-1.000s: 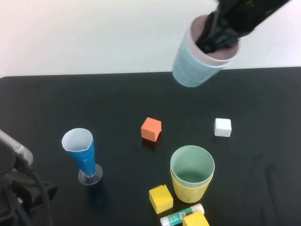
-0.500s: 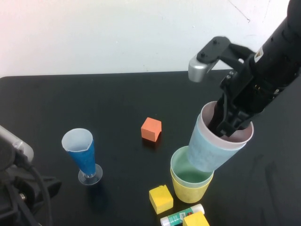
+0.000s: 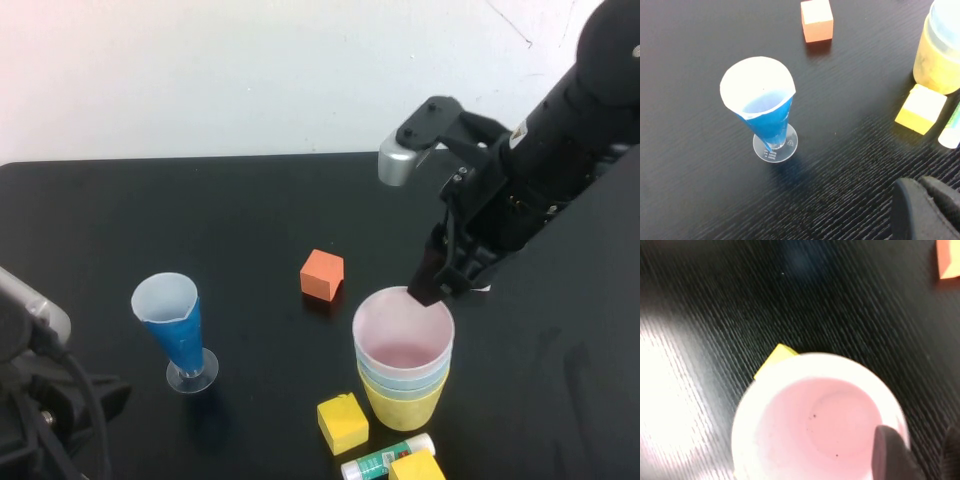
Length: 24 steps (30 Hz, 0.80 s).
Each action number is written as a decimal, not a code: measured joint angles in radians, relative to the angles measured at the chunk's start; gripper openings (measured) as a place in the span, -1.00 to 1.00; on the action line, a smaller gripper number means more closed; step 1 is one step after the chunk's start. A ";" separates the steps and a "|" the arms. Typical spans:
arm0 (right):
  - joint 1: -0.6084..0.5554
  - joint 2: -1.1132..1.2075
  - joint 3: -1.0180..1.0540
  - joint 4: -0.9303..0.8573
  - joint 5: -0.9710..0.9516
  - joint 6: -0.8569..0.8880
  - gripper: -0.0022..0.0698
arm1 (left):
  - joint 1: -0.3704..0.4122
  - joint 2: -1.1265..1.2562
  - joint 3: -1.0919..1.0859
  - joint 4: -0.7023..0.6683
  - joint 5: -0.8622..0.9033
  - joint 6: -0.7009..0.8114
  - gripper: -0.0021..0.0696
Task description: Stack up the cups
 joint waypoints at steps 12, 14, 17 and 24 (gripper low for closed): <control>0.000 -0.107 0.008 0.004 0.032 -0.012 -0.52 | 0.000 -0.016 0.022 0.000 -0.015 0.000 -0.94; 0.000 -0.165 0.035 0.014 0.026 -0.032 -0.62 | 0.000 -0.046 0.065 0.000 -0.076 -0.008 -0.94; 0.000 -0.330 0.135 0.030 -0.065 -0.072 -0.77 | 0.000 -0.114 0.153 0.007 -0.187 -0.040 -0.94; 0.000 -0.736 0.453 0.046 -0.346 -0.157 -0.89 | 0.000 -0.277 0.314 0.013 -0.331 -0.056 -0.94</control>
